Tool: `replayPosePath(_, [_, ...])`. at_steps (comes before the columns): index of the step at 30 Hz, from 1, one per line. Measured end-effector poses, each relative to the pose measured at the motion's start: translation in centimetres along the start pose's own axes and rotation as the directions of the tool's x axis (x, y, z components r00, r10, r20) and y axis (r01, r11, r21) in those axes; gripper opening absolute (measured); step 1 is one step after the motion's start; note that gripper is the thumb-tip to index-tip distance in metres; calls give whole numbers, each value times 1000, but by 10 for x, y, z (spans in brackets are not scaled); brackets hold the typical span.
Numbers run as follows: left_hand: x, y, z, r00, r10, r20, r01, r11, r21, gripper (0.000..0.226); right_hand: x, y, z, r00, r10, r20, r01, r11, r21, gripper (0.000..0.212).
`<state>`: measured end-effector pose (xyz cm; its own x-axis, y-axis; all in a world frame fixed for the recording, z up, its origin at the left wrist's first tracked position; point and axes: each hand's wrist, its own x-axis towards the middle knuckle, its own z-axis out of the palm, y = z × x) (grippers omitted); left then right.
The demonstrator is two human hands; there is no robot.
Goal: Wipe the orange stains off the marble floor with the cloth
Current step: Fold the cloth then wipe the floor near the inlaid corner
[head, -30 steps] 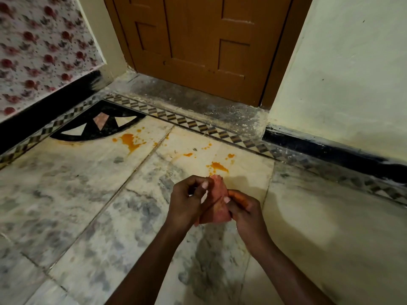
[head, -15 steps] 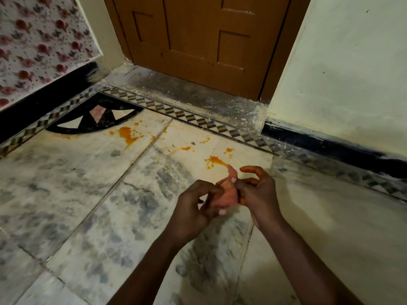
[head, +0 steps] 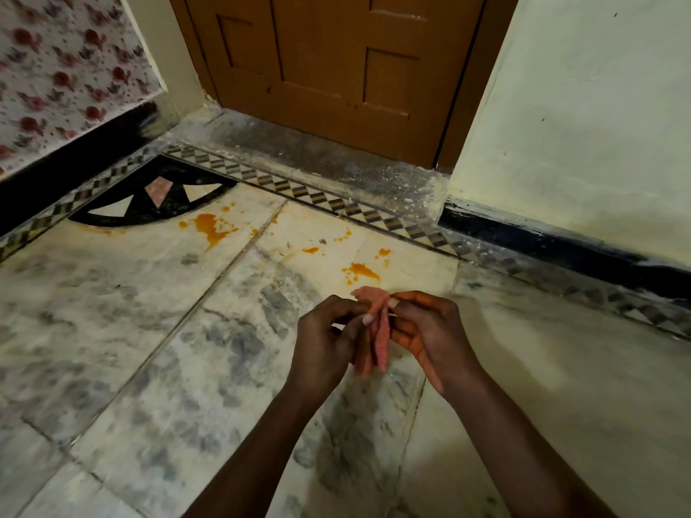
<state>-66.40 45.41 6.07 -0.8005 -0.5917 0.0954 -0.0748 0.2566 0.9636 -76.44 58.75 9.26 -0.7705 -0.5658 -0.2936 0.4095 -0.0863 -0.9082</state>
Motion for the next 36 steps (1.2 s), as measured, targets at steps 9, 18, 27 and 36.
replayPosePath(9, [2,6,-4,1000,9,27,-11,998,61,19,6,10,-7,988,-134,-81,98,932,-349,17])
replayPosePath(18, [30,23,-27,940,254,229,-322,882,345,22,7,1,-10,979,-152,132,201,771,-605,15])
replayPosePath(27, [3,-6,-10,954,-183,-239,212,972,103,32,-3,1,-3,997,-30,68,56,904,-424,23])
replayPosePath(36, [-34,-1,4,688,-659,303,647,369,-667,70,-10,-8,4,1000,20,11,-19,990,-139,19])
